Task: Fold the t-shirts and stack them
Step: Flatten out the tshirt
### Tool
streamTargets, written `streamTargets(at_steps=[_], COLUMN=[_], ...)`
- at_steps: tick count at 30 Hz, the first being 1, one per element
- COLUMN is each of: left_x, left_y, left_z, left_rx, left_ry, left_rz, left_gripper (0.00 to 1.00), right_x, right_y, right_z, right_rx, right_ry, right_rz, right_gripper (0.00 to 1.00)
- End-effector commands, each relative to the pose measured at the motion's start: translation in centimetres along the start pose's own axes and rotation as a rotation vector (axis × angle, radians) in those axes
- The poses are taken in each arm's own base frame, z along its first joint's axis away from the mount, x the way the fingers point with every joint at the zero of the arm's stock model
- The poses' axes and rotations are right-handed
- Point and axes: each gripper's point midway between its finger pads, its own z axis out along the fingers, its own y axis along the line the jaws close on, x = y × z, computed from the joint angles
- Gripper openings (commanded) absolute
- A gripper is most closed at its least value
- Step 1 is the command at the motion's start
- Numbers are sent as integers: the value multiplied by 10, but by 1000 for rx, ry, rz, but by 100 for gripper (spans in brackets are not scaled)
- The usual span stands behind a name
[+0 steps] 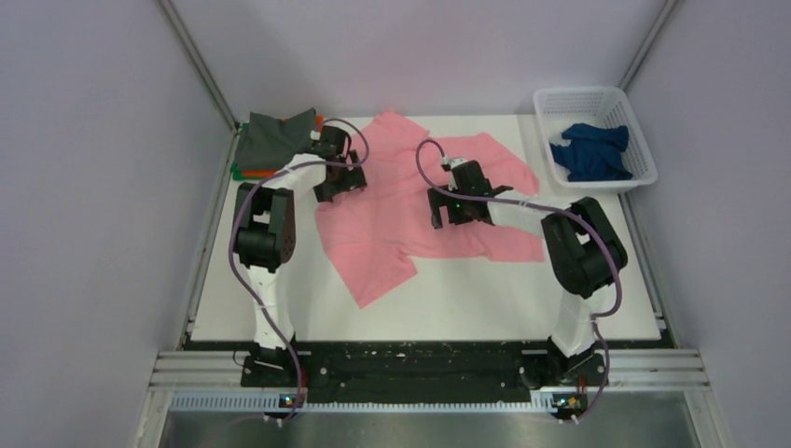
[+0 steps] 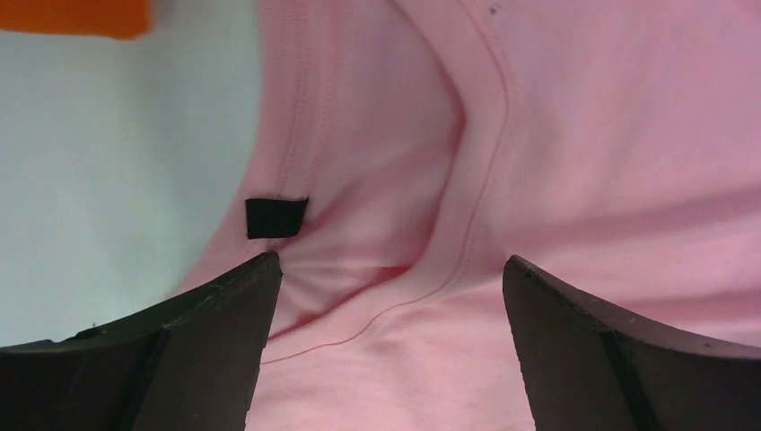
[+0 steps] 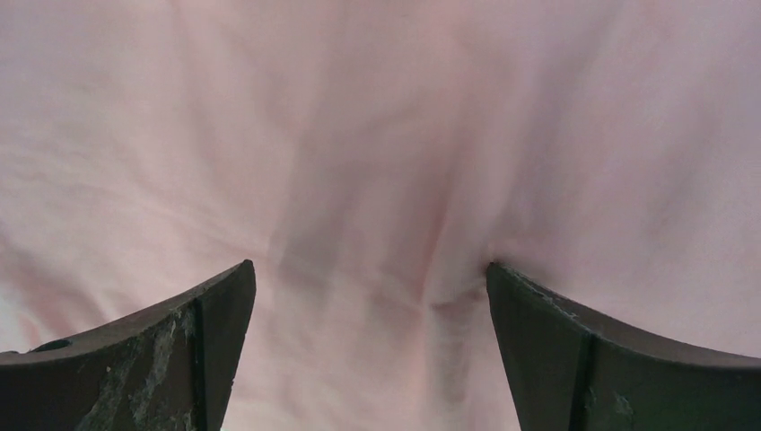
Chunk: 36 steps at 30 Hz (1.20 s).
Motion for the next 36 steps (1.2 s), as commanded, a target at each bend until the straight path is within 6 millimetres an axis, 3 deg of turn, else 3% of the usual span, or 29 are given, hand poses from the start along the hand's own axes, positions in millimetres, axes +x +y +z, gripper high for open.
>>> streamTargets(at_steps=[1, 4, 8, 13, 15, 18, 21, 28, 32, 36], left_x=[-19, -15, 16, 102, 150, 205, 239, 265, 271, 275], left_y=[10, -5, -8, 16, 31, 41, 43, 38, 50, 60], left_z=[-35, -66, -105, -131, -138, -150, -155, -156, -146, -133], left_rx=[-40, 4, 12, -79, -120, -124, -66, 39, -14, -89], left_ry=[-39, -71, -93, 18, 120, 247, 313, 368, 374, 387], left_rz=[10, 34, 74, 125, 150, 152, 126, 62, 70, 80], left_gripper=[99, 99, 99, 99, 97, 92, 87, 74, 72, 62], right_x=[-30, -52, -40, 2, 12, 14, 10, 12, 13, 15], right_y=[-15, -39, -80, -133, -148, -157, -157, -148, -149, -152], right_z=[-28, -63, -95, -114, -120, -125, -125, -110, -109, -111], right_rx=[96, 201, 294, 374, 430, 483, 480, 419, 428, 444], right_ry=[-76, -174, -239, -226, -230, -243, -248, -182, -179, -180], right_rz=[-2, 70, 296, 552, 582, 577, 573, 546, 545, 535], right_gripper=[99, 99, 99, 99, 99, 99, 99, 98, 98, 98])
